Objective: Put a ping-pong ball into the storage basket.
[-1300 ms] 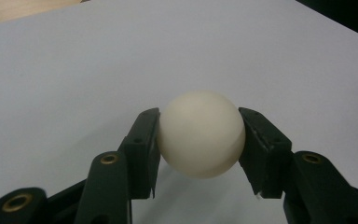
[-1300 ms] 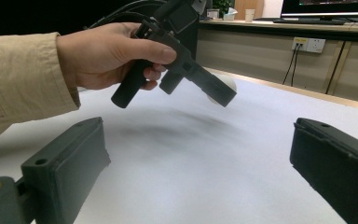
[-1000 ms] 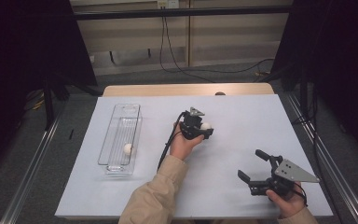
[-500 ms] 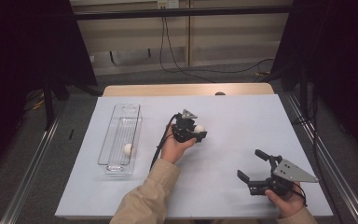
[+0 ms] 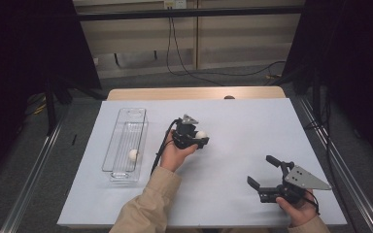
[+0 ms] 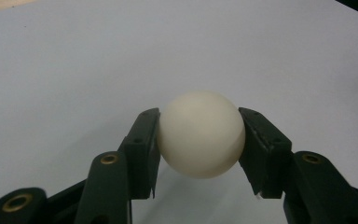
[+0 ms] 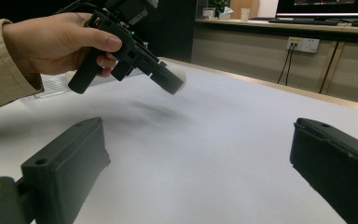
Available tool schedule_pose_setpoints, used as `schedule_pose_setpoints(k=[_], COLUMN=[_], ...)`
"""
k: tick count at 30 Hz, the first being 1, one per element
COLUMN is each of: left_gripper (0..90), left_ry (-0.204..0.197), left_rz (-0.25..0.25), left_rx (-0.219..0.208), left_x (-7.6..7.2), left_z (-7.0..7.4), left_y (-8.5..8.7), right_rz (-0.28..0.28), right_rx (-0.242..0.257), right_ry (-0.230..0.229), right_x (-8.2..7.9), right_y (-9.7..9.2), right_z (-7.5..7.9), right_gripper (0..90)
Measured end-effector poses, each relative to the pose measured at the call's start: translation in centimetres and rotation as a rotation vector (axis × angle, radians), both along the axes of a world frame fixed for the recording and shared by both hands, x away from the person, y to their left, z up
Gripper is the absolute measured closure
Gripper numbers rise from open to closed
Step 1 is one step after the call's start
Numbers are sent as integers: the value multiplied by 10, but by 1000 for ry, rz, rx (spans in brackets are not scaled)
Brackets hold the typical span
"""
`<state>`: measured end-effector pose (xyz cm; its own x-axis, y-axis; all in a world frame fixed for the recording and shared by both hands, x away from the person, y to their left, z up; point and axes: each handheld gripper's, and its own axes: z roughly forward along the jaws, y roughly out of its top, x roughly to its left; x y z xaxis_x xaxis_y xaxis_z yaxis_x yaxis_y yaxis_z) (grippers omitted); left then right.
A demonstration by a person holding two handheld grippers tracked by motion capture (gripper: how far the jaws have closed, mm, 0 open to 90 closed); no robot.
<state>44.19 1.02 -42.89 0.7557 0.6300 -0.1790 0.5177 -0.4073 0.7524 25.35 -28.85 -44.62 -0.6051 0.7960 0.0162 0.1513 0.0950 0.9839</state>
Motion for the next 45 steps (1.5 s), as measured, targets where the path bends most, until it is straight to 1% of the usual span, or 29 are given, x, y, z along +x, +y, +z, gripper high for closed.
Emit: schedule_pose_setpoints(k=[2, 3, 5, 7, 10, 12, 13, 16, 18, 20, 23, 26, 28, 30, 31, 32, 34, 37, 38, 39, 43, 45], left_gripper=[512, 512, 512, 512, 512, 512, 512, 512, 512, 512, 512, 512, 512, 512, 512, 512, 512, 511, 511, 512, 511, 512], left_ry=[-3, 6, 6, 10, 5, 9, 6, 5, 10, 7, 7, 8, 13, 11, 13, 9, 4, 4, -4, 1, -1, 2], left_rz=[12, 19, 9, 11, 10, 16, 17, 27, 36, 37, 58, 54, 55, 67, 63, 70, 66, 80, 84, 87, 95, 104], left_rx=[-3, -17, -3, -9, 0, -10, -4, -14, -22, -14, -34, -22, -22, -38, -28, -28, -22, -21, -11, -14, 0, 0], left_x=[0, -1, 0, -1, -1, -1, -2, -2, -2, -2, -3, -3, -4, -4, -4, -5, -5, -5, -5, -5, -4, -4], left_z=[1, 1, 1, 1, 3, 4, 4, 6, 6, 8, 11, 12, 12, 13, 15, 15, 16, 16, 16, 16, 15, 14], left_y=[1, 2, 3, 4, 8, 9, 10, 14, 17, 21, 28, 34, 36, 39, 40, 41, 43, 47, 48, 49, 52, 53], right_rz=[2, 3, 3, -1, 5, 3, 1, 2, 2, 4, 4, 6, 5, 3, 3, 3, 6, 6, 3, 3, 5, 1], right_rx=[0, -2, -4, -1, -5, -7, -8, -7, -7, -9, -9, -7, -7, -5, -5, -4, -2, -4, -4, -5, -7, -3], right_ry=[-2, -4, -1, 1, -1, 0, 1, 0, 2, 1, 2, 2, 3, 3, 3, 2, 0, 4, 6, 7, 4, 4], right_x=[0, 0, 0, 0, 0, 1, 1, 0, 0, 0, 0, 1, 1, 1, 1, 1, 1, 1, 1, 1, 1, 1], right_y=[0, 0, 0, 0, 0, 0, 0, 0, 1, 1, 1, 2, 2, 2, 2, 2, 3, 3, 3, 3, 4, 3], right_z=[0, 0, 0, 0, 0, 0, 0, 0, 0, -1, -1, -1, -1, -1, -1, -1, 0, -1, -1, -1, -1, -1], right_gripper=[33, 33, 33, 33, 33, 33, 33, 33, 33, 33, 32, 32, 32, 32, 31, 31, 31, 30, 30, 30, 30, 30])
